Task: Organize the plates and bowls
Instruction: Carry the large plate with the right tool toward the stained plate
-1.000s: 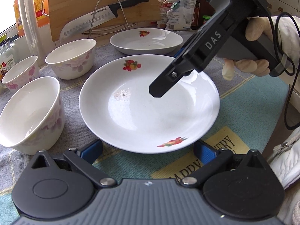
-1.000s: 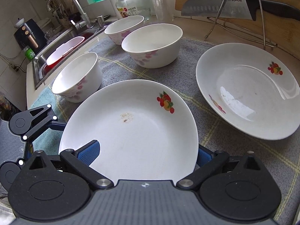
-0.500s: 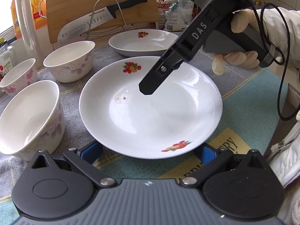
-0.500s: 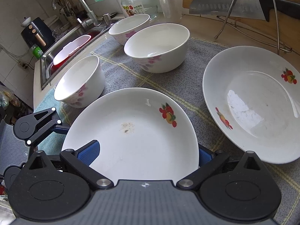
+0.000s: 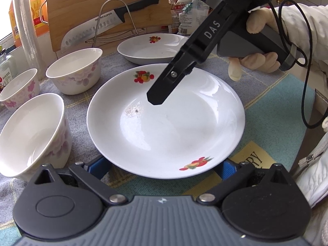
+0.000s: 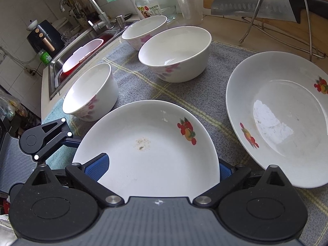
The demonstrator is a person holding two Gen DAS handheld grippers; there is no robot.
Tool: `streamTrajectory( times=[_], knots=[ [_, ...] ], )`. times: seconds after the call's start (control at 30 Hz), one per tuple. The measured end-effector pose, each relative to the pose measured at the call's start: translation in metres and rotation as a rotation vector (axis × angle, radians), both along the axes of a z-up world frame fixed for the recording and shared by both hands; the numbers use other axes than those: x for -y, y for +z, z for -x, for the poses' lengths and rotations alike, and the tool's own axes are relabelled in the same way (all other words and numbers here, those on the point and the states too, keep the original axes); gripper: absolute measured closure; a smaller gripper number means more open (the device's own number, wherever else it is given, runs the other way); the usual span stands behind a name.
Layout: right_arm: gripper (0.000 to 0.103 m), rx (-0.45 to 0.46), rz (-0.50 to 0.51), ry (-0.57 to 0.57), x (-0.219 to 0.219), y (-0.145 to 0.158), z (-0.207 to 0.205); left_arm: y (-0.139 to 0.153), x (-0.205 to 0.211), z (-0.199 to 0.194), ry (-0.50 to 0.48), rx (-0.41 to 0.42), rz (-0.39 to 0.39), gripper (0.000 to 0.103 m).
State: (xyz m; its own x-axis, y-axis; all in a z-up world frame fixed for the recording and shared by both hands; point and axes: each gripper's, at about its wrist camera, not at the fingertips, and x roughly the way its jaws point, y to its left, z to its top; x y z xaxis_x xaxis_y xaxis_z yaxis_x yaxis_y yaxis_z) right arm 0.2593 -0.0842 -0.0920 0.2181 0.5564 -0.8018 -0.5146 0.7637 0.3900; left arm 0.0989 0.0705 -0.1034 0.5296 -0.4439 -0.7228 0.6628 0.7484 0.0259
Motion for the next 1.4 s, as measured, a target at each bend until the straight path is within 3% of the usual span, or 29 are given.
streamTrajectory(
  times=[0.9, 1.4],
  knots=[
    [0.000, -0.074, -0.021, -0.059, 0.004, 0.003, -0.001, 0.005, 0.000, -0.002, -0.031, -0.011, -0.004, 0.001],
    [0.000, -0.047, -0.021, -0.120, 0.027, 0.023, 0.017, 0.024, 0.015, -0.004, -0.096, 0.003, 0.000, 0.001]
  ],
)
